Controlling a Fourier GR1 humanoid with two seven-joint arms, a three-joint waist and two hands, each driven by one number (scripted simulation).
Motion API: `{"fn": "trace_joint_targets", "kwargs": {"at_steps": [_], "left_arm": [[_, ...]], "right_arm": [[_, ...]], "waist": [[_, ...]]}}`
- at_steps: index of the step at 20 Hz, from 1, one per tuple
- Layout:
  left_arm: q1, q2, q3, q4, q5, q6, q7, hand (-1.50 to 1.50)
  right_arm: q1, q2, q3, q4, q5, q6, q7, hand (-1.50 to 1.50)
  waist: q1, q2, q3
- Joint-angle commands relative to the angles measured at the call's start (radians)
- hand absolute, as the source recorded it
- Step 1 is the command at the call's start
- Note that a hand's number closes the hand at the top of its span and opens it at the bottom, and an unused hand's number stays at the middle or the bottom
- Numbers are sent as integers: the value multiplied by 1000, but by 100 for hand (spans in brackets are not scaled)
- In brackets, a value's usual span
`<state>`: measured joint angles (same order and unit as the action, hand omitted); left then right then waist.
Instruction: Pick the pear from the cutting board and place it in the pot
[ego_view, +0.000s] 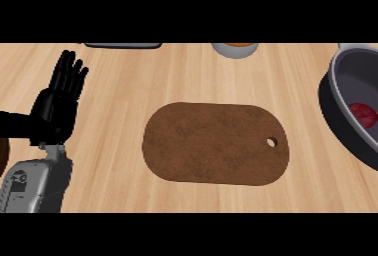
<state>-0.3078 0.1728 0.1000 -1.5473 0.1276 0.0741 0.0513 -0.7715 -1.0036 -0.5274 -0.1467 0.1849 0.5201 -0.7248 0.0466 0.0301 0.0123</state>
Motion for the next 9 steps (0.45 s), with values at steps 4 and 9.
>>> {"fn": "trace_joint_targets", "kwargs": {"at_steps": [4,9], "left_arm": [[25,-8,-6,7,-3,-9,-31,0],[3,-5,2,-6,6,-2,-11,0]], "right_arm": [[42,-47,-36,-10,-44,160,-73,-150],[75,-43,-47,-23,-60,137,-60,-150]], "waist": [[4,7,4],[7,9,6]]}}
